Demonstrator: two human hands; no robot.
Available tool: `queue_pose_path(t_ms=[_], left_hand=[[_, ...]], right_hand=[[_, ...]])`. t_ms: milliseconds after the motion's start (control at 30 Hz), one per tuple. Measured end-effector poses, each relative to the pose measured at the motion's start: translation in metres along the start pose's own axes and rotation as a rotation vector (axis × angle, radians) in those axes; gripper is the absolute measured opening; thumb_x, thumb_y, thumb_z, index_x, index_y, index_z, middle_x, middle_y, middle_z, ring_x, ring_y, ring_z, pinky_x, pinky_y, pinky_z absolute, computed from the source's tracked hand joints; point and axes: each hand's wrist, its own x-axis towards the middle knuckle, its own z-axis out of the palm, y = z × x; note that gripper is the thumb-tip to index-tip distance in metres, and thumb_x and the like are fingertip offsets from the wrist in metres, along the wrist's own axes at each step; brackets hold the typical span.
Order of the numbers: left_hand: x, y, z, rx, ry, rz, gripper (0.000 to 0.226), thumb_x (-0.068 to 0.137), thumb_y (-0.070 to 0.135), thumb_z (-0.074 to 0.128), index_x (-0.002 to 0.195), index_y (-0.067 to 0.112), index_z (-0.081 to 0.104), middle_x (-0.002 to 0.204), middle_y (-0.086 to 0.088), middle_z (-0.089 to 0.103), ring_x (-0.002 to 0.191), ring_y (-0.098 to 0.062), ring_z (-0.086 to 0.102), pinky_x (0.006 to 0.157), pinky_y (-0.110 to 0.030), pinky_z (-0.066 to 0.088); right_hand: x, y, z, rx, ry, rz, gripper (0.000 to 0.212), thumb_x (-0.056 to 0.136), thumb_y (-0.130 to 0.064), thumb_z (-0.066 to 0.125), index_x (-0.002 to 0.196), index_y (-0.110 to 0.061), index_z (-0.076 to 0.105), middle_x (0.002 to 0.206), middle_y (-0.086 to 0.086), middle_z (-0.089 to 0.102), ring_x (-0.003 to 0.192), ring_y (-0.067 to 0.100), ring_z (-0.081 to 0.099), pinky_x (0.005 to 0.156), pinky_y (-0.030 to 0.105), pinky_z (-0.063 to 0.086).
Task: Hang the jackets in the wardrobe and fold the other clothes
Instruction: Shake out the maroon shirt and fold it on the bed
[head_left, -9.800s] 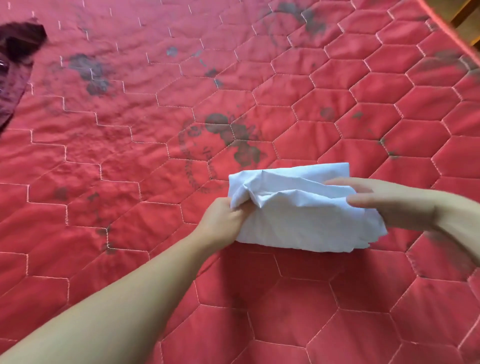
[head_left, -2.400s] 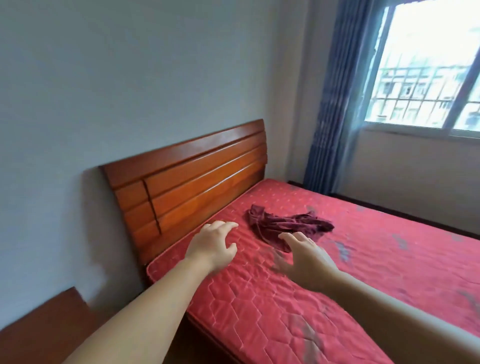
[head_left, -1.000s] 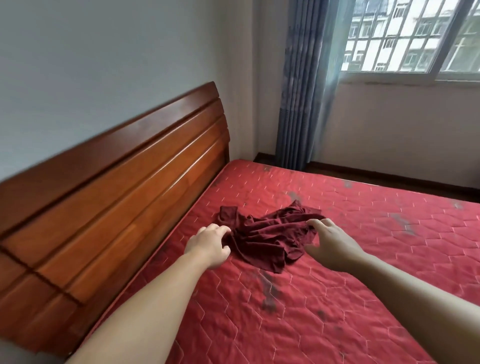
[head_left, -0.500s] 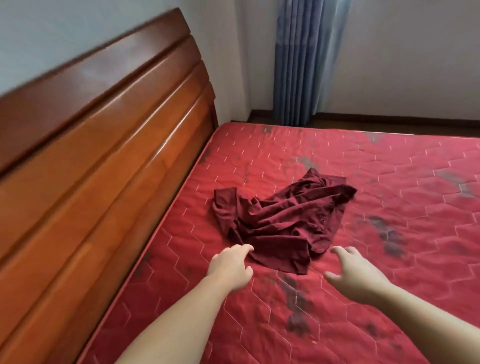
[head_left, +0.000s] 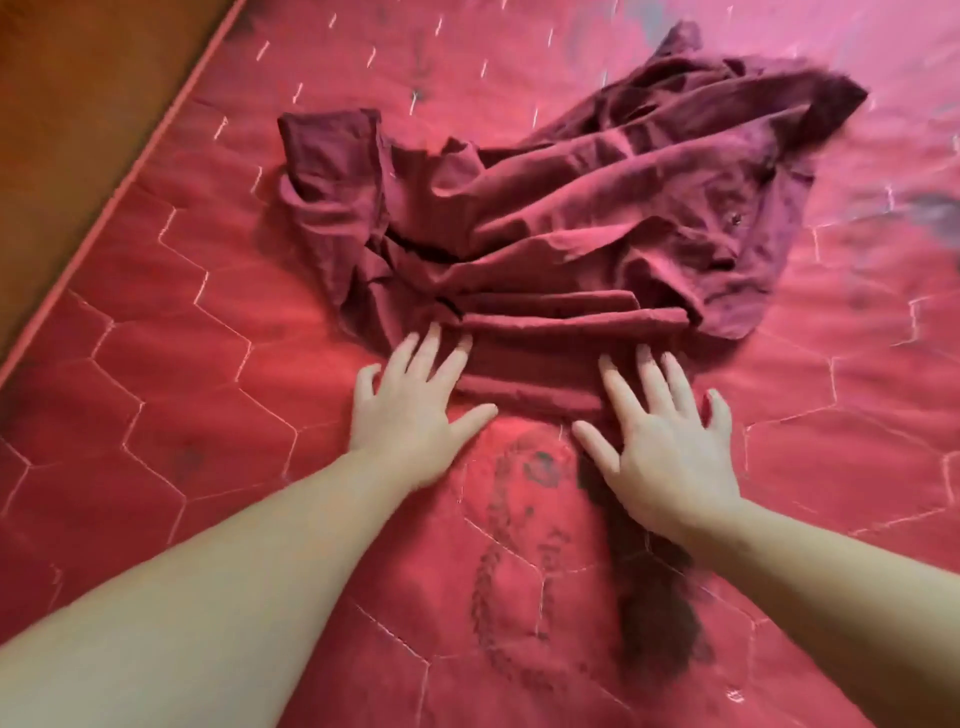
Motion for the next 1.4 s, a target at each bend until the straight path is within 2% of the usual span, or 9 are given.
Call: queue_pose_path(t_ms=[167, 400, 533, 667, 800, 900, 1000, 1100, 1400], left_hand=[[-0.013, -0.001, -0.009, -0.168, 0.255, 0.036, 0.029, 0.092, 0.035, 0.057, 0.119, 0.033, 0.068, 0.13, 0.006, 0.062, 0.108, -0.023, 0.055, 0.086, -0.037, 0.031], [-0.087, 0.032, -0.016, -0.082, 0.045, 0.306, 0.028, 0.099, 0.043, 0.038, 0.108, 0.027, 0.059, 0.09, -0.001, 0.069, 0.09, -0.025, 0.061, 0.078, -0.031, 0.032], [-0.138, 0.062, -0.001, -0.014, -0.258, 0.357, 0.039, 0.09, 0.064, 0.042, 0.11, 0.03, 0.043, 0.102, -0.004, 0.066, 0.096, -0.03, 0.061, 0.068, -0.036, 0.036], [-0.155, 0.087, -0.01, 0.194, -0.183, 0.411, 0.028, 0.094, 0.048, 0.045, 0.107, 0.025, 0.055, 0.108, -0.004, 0.067, 0.104, -0.029, 0.06, 0.081, -0.035, 0.037], [-0.181, 0.141, -0.036, 0.001, -0.204, 0.363, 0.023, 0.092, 0.044, 0.049, 0.101, 0.024, 0.059, 0.104, -0.004, 0.067, 0.101, -0.031, 0.06, 0.075, -0.035, 0.041], [-0.209, 0.2, -0.051, -0.138, -0.226, 0.372, 0.019, 0.086, 0.035, 0.054, 0.102, 0.025, 0.059, 0.104, -0.006, 0.067, 0.099, -0.034, 0.059, 0.072, -0.035, 0.042], [-0.24, 0.253, -0.057, -0.161, -0.273, 0.494, 0.019, 0.084, 0.029, 0.056, 0.102, 0.024, 0.058, 0.106, -0.009, 0.066, 0.098, -0.036, 0.06, 0.07, -0.035, 0.039], [-0.26, 0.261, -0.054, -0.086, -0.289, 0.506, 0.027, 0.084, 0.027, 0.056, 0.11, 0.028, 0.053, 0.107, -0.009, 0.066, 0.099, -0.035, 0.061, 0.07, -0.034, 0.04], [-0.331, 0.225, -0.077, 0.293, -0.398, 0.446, 0.025, 0.088, 0.043, 0.055, 0.096, 0.023, 0.068, 0.099, -0.004, 0.07, 0.098, -0.028, 0.063, 0.077, -0.033, 0.035]], right_hand=[[0.009, 0.011, -0.018, 0.184, 0.284, -0.105, 0.02, 0.089, -0.026, 0.064, 0.107, -0.028, 0.072, 0.116, -0.001, 0.066, 0.107, 0.027, 0.056, 0.089, 0.044, 0.031], [-0.073, 0.047, -0.035, 0.411, 0.012, -0.037, 0.005, 0.095, -0.023, 0.051, 0.096, -0.026, 0.054, 0.065, 0.004, 0.064, 0.068, 0.037, 0.058, 0.067, 0.042, 0.048], [-0.129, 0.141, -0.043, 0.325, 0.046, 0.221, 0.006, 0.093, -0.036, 0.042, 0.093, -0.03, 0.042, 0.063, 0.007, 0.06, 0.062, 0.039, 0.059, 0.055, 0.041, 0.045], [-0.165, 0.26, -0.053, 0.102, 0.091, 0.413, 0.025, 0.073, -0.045, 0.027, 0.084, -0.031, 0.044, 0.081, 0.018, 0.059, 0.074, 0.042, 0.058, 0.068, 0.053, 0.05], [-0.196, 0.282, -0.074, -0.114, -0.132, 0.349, 0.074, 0.058, -0.042, 0.052, 0.127, -0.015, 0.052, 0.115, 0.02, 0.053, 0.102, 0.041, 0.053, 0.085, 0.053, 0.047], [-0.226, 0.219, -0.086, -0.138, -0.06, -0.059, 0.104, 0.047, -0.051, 0.067, 0.145, -0.026, 0.039, 0.146, 0.008, 0.043, 0.133, 0.031, 0.042, 0.102, 0.052, 0.038], [-0.257, 0.157, -0.079, 0.123, -0.113, -0.308, 0.082, 0.064, -0.047, 0.063, 0.141, -0.029, 0.043, 0.135, -0.006, 0.056, 0.128, 0.02, 0.051, 0.106, 0.045, 0.035], [-0.281, 0.148, -0.069, 0.423, -0.251, -0.137, 0.04, 0.075, -0.02, 0.055, 0.114, -0.029, 0.058, 0.106, -0.005, 0.071, 0.104, 0.022, 0.062, 0.085, 0.034, 0.045], [-0.357, 0.238, -0.106, 0.217, -0.371, 0.07, 0.02, 0.078, -0.019, 0.046, 0.093, -0.03, 0.053, 0.091, -0.002, 0.067, 0.086, 0.025, 0.063, 0.072, 0.035, 0.05]])
